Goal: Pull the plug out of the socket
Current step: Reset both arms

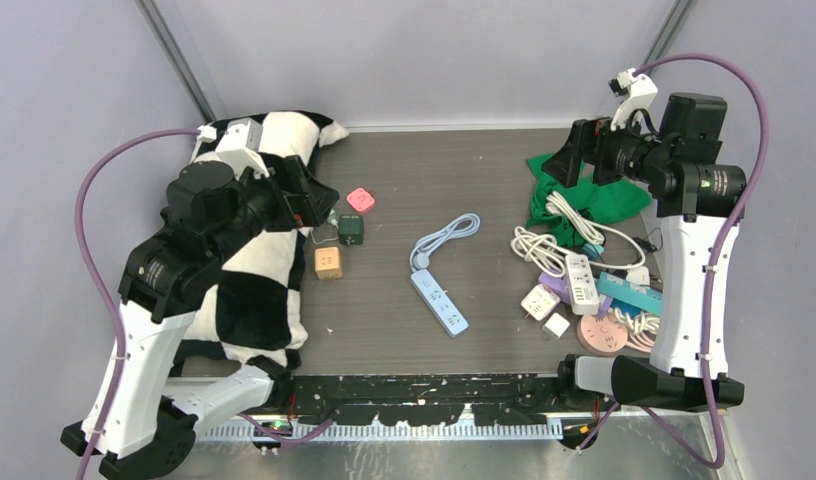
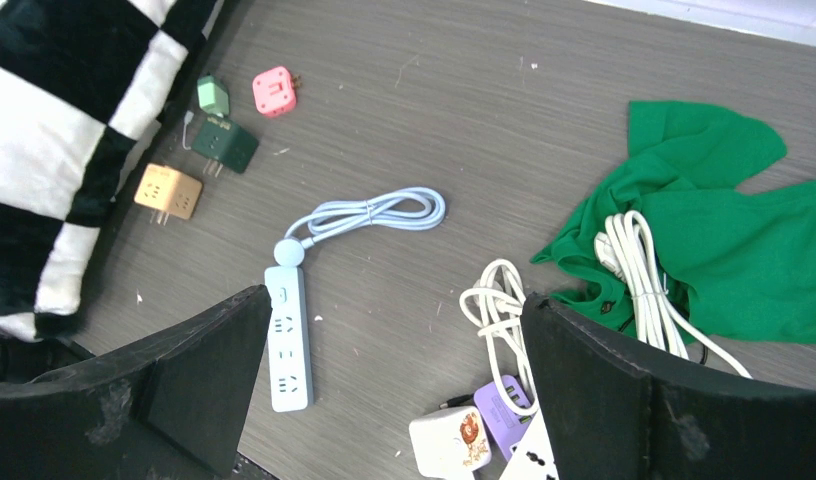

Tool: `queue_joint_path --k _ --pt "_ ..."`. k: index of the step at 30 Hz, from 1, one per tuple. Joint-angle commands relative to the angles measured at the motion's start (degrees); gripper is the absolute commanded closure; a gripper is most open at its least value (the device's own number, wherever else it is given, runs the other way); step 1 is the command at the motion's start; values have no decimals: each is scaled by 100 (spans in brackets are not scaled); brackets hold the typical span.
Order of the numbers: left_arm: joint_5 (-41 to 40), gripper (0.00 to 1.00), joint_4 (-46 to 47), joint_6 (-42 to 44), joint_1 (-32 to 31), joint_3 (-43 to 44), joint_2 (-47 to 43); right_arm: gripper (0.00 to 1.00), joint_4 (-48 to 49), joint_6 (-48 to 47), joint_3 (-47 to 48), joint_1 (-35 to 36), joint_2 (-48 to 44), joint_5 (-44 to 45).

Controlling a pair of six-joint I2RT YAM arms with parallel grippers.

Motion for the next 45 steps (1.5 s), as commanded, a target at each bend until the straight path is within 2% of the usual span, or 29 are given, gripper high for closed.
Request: queue_joint_path --k 1,15,45 --pt "209 0 -94 -31 37 282 -23 0 -11 244 441 -58 -73 -255" --pt "281 0 -168 9 34 545 81 0 356 1373 783 -134 -105 -190" --pt "528 0 -120 21 39 253 -24 0 507 1544 719 -183 -98 -273"
